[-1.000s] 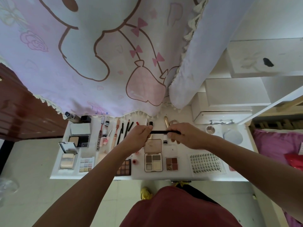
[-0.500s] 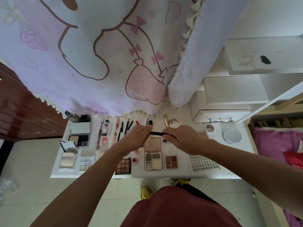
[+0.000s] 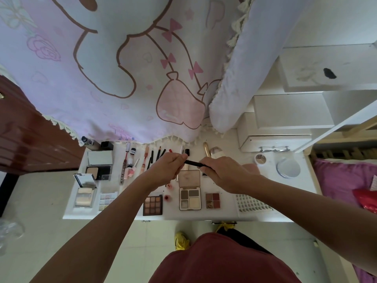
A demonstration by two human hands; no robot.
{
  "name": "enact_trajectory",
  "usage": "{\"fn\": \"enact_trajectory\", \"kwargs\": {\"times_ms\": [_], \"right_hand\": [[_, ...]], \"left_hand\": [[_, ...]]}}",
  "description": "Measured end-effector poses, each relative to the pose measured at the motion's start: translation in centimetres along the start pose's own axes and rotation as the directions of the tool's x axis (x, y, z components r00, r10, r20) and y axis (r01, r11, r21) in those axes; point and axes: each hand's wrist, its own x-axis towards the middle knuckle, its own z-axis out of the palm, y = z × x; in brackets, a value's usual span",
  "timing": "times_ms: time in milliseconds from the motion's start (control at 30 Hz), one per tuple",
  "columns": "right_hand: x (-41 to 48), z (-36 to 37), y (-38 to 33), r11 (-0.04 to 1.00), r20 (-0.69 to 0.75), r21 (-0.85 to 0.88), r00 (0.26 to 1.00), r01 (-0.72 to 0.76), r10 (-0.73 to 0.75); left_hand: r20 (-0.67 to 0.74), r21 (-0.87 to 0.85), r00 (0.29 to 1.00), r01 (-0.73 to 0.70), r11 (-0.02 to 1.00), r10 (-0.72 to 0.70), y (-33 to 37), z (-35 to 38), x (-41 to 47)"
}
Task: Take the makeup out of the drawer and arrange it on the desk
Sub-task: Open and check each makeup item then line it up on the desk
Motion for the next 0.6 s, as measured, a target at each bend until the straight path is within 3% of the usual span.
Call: {"fn": "enact_trajectory", "kwargs": {"times_ms": [167,300,600], "right_hand": [[0.1,-0.5,0.0,0.984,-0.069,-0.172,0.996,0.042,-0.054],[0.3,-0.6,0.0,0.962,-0.079,-0.271,0.996,0.023,-0.046],[0.6,-1.1,-0.6,0.997,-0.022,-0.072,0.999,0.033,-0.034]], "left_hand": [[0.004,-0.072,0.999,0.033,0.997,-0.033,0.8,-0.1,-0.2],[0.030,-0.028,0.998,0.064,0.998,-0.063,1.0,-0.4,0.0],[0.089,0.058,0.993,0.073,0.996,-0.078,0.6,-0.4,0.0]]}}
